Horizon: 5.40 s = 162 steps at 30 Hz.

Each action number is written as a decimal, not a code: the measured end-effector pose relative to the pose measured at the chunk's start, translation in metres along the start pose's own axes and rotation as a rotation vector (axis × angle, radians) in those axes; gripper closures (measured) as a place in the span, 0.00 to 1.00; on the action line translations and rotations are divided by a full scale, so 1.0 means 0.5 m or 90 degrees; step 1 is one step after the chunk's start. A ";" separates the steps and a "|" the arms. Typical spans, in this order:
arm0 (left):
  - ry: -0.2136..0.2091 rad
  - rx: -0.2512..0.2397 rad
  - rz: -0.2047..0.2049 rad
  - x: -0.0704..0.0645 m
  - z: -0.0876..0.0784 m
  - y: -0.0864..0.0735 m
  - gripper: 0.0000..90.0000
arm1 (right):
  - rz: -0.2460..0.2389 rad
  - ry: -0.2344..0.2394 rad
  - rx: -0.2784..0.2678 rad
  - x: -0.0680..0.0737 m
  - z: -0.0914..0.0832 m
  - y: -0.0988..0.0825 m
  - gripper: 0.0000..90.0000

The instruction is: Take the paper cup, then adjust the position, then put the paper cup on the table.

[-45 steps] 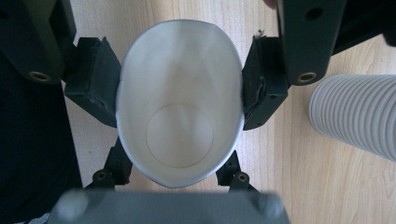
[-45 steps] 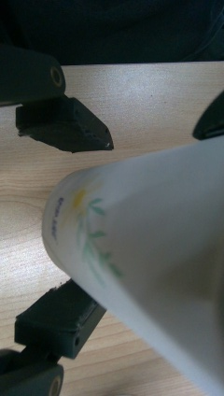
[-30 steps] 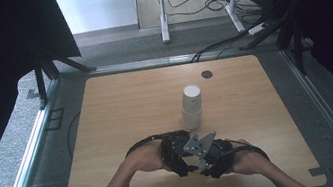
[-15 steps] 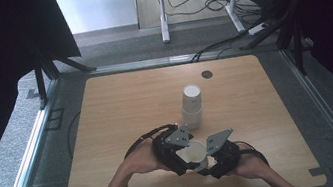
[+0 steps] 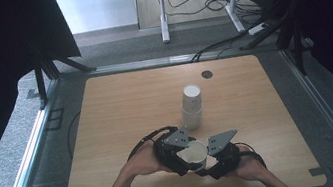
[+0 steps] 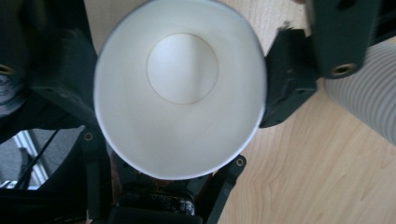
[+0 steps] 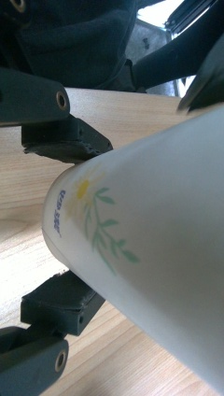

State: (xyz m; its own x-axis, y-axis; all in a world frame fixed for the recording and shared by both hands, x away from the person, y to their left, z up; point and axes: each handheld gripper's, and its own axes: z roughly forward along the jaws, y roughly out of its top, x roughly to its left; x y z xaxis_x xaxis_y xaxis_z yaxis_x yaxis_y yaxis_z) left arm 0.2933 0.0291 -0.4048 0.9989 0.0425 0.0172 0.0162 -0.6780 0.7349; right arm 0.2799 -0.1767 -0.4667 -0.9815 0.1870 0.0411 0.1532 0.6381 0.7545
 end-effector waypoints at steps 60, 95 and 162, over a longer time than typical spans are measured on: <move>0.271 0.206 -0.154 0.089 -0.078 -0.046 0.34 | 0.097 -0.142 0.036 -0.035 -0.062 -0.064 0.13; 0.334 0.229 -0.272 0.162 -0.033 -0.133 0.32 | 0.109 -0.150 0.077 -0.042 -0.050 -0.087 0.13; 0.394 -0.010 -0.313 0.008 -0.143 -0.184 0.00 | 0.119 -0.165 0.044 -0.042 -0.068 -0.087 0.10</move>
State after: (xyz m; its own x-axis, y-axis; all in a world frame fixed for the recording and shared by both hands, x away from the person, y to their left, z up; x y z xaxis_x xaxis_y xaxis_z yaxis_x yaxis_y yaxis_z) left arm 0.2925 0.1441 -0.4240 0.6724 0.7379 0.0590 0.4439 -0.4657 0.7656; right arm 0.2898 -0.2338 -0.4780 -0.8748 0.4844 -0.0004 0.3441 0.6220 0.7033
